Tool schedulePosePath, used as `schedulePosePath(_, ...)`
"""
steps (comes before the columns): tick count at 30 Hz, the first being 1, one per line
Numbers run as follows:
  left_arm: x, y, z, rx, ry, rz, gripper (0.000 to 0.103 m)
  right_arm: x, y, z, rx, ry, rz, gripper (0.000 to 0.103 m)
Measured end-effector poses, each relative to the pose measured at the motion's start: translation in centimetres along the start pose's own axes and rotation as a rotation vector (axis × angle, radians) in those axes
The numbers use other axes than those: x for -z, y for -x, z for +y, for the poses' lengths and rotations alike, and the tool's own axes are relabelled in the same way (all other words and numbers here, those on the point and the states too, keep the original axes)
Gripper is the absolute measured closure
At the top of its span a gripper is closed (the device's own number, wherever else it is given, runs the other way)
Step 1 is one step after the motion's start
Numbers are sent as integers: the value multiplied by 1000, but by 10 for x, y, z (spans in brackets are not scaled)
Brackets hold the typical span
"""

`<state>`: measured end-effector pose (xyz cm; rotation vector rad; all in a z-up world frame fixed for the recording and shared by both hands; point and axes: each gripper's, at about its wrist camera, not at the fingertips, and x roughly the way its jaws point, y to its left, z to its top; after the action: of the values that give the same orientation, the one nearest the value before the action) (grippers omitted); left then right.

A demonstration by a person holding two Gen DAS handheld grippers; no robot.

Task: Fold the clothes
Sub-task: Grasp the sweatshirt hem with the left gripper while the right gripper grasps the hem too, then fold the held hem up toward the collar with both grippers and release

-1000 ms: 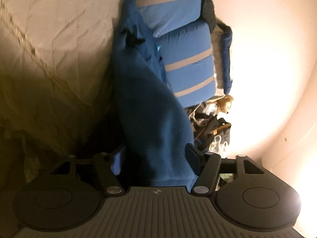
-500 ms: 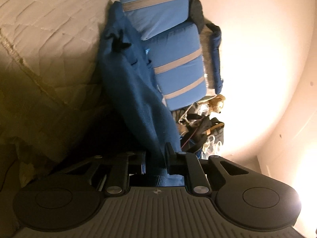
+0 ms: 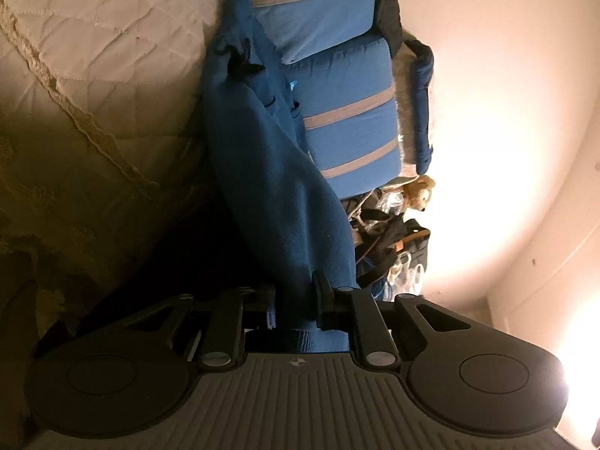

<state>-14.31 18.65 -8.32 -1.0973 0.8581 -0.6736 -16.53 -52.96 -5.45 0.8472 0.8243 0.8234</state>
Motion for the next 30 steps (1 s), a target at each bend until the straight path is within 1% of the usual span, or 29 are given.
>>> schedulePosePath(1,0,1,-1,-6,-3,1,90,0,1,3,2,3,0,74)
schedulePosePath(3,1,4,-9,-19,-21,-6,92,-2,4,12,27,20,-3,86)
schedulePosePath(4,1,5,-13,-29,-32,-9,93,-3,6,18,44,30,-6,89)
schedulePosePath(6,0,8,-24,-44,-58,-17,94,-5,10,28,63,47,-20,92)
schedulePosePath(11,-2,16,-55,-60,-140,-51,95,-14,28,61,81,100,-103,95)
schedulePosePath(16,-2,23,-79,-38,-207,-83,95,-23,38,87,69,148,-160,95)
schedulePosePath(19,2,32,-94,-49,-263,-90,96,-25,43,98,38,177,-158,96)
schedulePosePath(21,6,40,-104,-43,-291,-84,96,-25,47,104,21,197,-145,96)
schedulePosePath(24,16,49,-117,-55,-343,-74,96,-19,54,116,0,224,-116,96)
schedulePosePath(27,16,46,-118,-61,-344,-83,96,-14,57,124,3,239,-105,95)
schedulePosePath(30,8,39,-119,-50,-341,-106,96,-21,54,122,-9,218,-132,95)
